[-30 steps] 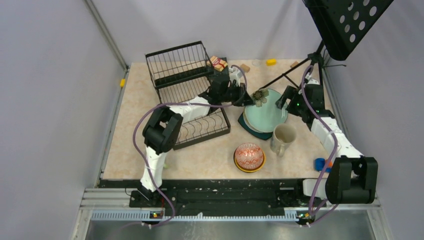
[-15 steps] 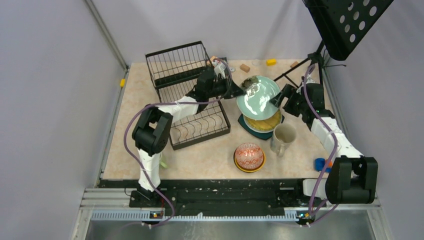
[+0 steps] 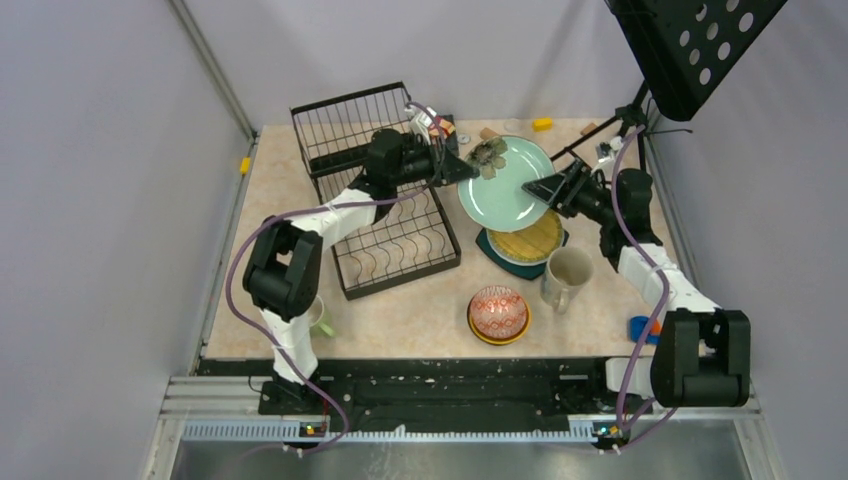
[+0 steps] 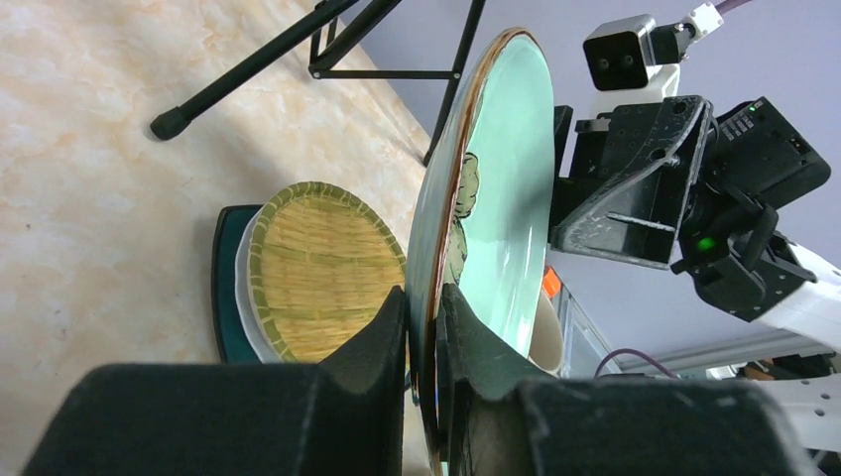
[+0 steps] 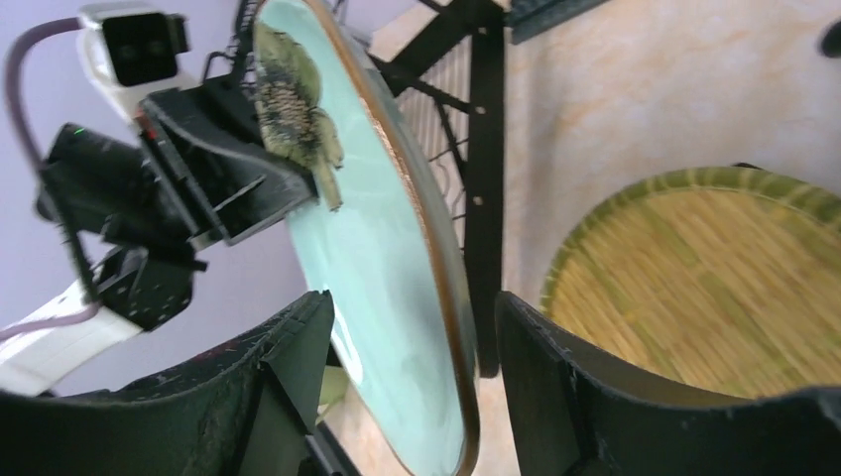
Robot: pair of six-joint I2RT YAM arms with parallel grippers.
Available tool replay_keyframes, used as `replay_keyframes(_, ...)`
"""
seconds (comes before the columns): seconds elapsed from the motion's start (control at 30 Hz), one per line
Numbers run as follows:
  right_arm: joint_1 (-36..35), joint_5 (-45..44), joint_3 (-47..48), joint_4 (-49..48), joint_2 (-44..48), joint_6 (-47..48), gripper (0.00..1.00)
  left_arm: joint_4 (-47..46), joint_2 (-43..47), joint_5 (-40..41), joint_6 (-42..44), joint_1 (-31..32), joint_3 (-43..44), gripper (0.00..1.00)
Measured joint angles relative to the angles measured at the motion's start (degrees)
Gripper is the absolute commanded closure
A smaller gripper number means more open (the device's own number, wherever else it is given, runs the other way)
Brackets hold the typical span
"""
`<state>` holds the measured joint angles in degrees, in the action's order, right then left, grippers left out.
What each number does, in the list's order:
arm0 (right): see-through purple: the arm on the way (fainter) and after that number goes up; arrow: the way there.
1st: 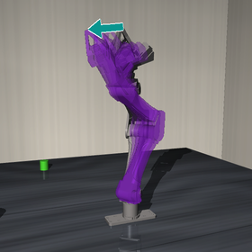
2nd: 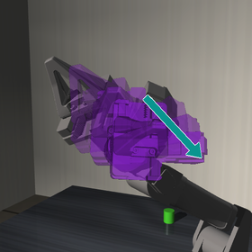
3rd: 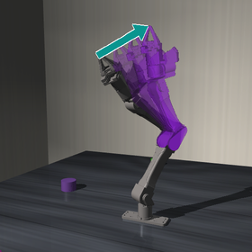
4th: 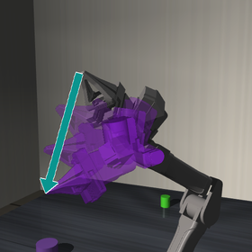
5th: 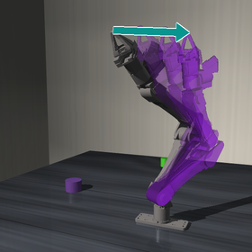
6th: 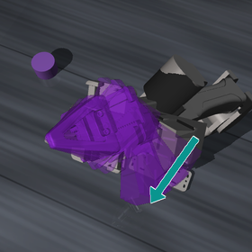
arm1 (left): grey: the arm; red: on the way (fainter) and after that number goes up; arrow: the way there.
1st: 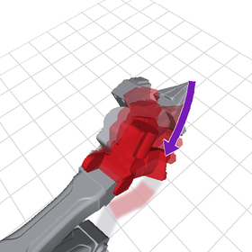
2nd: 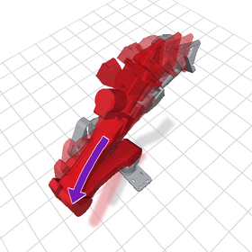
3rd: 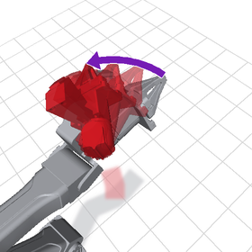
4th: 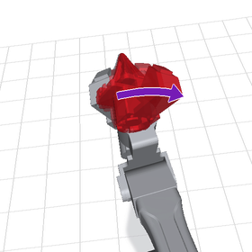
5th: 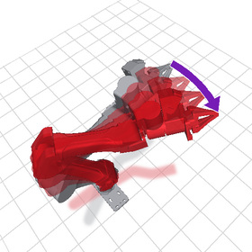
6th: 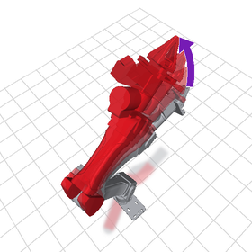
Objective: Load the mixed dishes into the dish rack
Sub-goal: Pick up the plate at the center of the board.
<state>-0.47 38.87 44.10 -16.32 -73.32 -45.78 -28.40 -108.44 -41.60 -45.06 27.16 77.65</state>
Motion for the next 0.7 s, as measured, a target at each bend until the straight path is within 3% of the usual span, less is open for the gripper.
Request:
replay_keyframes(0.43,0.3,7.6,-1.3,-12.2,-0.1,-6.4,0.53,-3.1,1.5,-3.8,-1.1,-1.1,-0.3,1.0)
replay_keyframes(0.53,0.3,8.5,-1.4,-13.6,-0.2,-7.0,0.58,-3.9,1.6,-4.6,-1.5,-1.1,-0.3,1.0)
replay_keyframes(0.63,0.3,9.2,-1.4,-14.6,-0.3,-7.3,0.71,-4.8,1.6,-5.3,-1.8,-1.2,-0.3,1.0)
replay_keyframes(0.7,0.3,9.5,-1.4,-14.6,-0.3,-7.3,0.73,-5.1,1.8,-5.5,-2.1,-1.2,-0.3,1.0)
